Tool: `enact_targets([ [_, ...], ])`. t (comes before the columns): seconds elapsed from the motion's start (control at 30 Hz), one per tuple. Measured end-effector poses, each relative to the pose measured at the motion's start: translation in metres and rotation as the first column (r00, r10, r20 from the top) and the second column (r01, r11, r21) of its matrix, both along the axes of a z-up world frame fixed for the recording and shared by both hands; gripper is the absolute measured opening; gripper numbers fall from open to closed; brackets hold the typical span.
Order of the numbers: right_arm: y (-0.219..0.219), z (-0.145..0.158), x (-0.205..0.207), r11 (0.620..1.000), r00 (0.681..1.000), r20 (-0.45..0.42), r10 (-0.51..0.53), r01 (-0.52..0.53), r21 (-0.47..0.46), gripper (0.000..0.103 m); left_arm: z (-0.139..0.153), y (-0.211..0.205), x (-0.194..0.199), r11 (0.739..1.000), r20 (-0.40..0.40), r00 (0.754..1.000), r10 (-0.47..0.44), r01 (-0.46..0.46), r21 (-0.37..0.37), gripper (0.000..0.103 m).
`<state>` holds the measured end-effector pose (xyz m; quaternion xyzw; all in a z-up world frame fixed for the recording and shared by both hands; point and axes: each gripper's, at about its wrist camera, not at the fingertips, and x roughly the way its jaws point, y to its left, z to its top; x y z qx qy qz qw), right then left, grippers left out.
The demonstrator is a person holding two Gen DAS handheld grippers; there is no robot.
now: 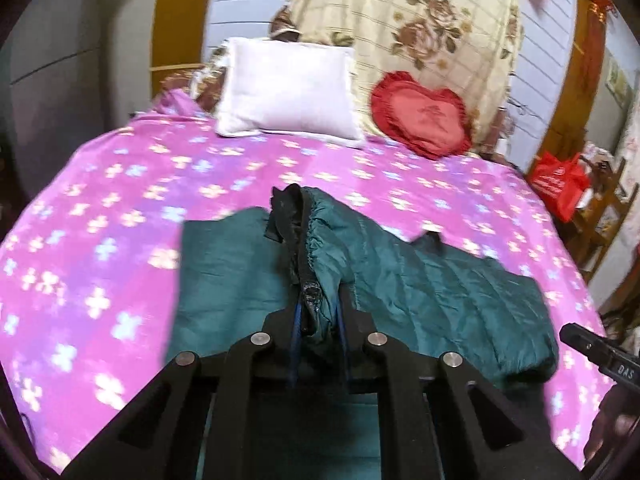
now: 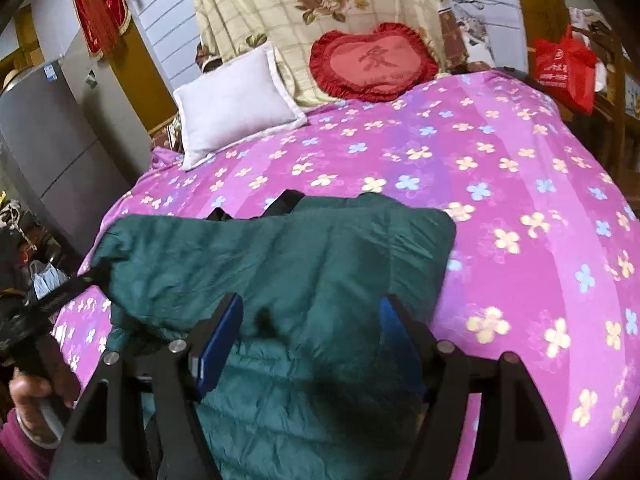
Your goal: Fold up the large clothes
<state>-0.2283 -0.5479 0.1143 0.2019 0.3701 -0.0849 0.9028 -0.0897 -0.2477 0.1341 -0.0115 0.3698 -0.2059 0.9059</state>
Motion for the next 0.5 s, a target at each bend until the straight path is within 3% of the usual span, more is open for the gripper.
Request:
enact_targets([
  [0.33, 0.039, -0.049, 0.075, 0.996, 0.990, -0.133, 0.049, -0.059, -0.071, 0.074, -0.052, 0.040, 0.026, 0.993, -0.096, 0.990, 0.107, -0.101, 0.059, 0.006],
  [0.5, 0.043, -0.065, 0.088, 0.996, 0.988, -0.153, 0.032, -0.044, -0.079, 0.082, -0.063, 0.040, 0.031, 0.993, -0.147, 0.982, 0.119, -0.114, 0.041, 0.008],
])
